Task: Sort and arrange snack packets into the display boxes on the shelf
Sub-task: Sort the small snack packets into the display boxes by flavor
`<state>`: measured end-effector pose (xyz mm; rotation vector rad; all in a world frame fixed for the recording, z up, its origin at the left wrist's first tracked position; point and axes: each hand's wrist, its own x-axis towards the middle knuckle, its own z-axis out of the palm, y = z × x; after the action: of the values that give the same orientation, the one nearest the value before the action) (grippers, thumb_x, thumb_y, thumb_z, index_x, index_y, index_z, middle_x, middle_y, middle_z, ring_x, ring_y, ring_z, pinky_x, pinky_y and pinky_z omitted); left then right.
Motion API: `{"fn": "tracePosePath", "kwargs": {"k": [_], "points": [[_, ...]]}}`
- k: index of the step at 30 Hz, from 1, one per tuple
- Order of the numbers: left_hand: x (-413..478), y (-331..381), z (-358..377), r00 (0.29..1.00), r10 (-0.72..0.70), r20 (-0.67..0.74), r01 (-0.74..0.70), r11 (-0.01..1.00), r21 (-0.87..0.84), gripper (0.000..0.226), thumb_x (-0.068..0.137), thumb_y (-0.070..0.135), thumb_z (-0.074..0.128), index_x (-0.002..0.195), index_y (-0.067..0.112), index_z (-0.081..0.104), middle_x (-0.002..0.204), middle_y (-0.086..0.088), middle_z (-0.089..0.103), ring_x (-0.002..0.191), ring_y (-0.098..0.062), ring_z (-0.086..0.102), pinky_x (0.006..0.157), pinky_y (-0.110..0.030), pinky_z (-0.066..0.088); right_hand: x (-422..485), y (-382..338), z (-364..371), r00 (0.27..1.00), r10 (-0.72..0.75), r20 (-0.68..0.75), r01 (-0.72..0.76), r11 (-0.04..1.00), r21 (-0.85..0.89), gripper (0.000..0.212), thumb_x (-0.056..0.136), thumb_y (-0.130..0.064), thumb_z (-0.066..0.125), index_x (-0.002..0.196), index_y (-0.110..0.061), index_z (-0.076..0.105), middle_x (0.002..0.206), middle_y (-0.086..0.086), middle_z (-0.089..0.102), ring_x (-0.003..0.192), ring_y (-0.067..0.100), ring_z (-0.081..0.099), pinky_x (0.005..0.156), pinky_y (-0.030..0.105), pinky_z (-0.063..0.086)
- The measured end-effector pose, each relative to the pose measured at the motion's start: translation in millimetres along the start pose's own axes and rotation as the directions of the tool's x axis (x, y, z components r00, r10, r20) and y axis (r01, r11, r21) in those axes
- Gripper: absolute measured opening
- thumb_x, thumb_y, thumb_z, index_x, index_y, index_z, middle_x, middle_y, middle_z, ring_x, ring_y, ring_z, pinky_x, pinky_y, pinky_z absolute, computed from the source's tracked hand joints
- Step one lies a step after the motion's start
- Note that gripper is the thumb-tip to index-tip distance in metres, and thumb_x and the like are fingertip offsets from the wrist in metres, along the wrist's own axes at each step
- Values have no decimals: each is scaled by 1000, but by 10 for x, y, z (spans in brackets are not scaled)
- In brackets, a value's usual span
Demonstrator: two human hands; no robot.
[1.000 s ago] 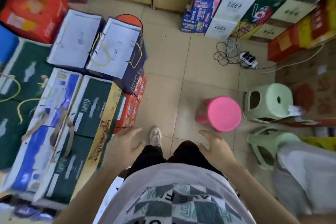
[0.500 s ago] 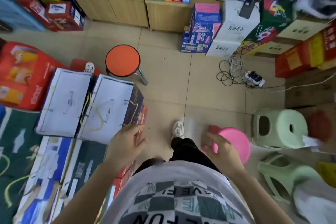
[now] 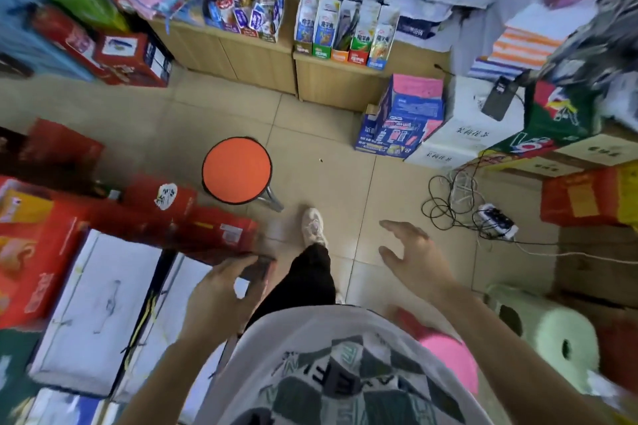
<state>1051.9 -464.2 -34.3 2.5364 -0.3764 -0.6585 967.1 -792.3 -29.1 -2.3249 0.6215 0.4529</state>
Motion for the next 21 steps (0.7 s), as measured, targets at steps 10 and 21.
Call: {"fn": "tracePosePath", "kwargs": {"k": [10, 21], "points": [[2003, 328, -720, 1000, -16, -9, 15, 1000, -23, 38, 81, 39, 75, 118, 34, 66, 105, 6, 71, 95, -23, 67, 73, -39, 56, 1402, -356, -682, 995, 77, 62, -74, 995, -63, 47, 89, -20, 69, 134, -19, 60, 125, 2, 66, 111, 25, 61, 95, 35, 48], [3937, 782, -1229, 999, -49, 24, 47, 997, 60, 46, 85, 39, 74, 127, 23, 67, 116, 0, 72, 100, -23, 68, 74, -28, 45, 3233, -677, -1387, 995, 60, 75, -59, 998, -12, 47, 90, -18, 69, 136, -15, 59, 128, 2, 65, 115, 22, 61, 96, 33, 47]]}}
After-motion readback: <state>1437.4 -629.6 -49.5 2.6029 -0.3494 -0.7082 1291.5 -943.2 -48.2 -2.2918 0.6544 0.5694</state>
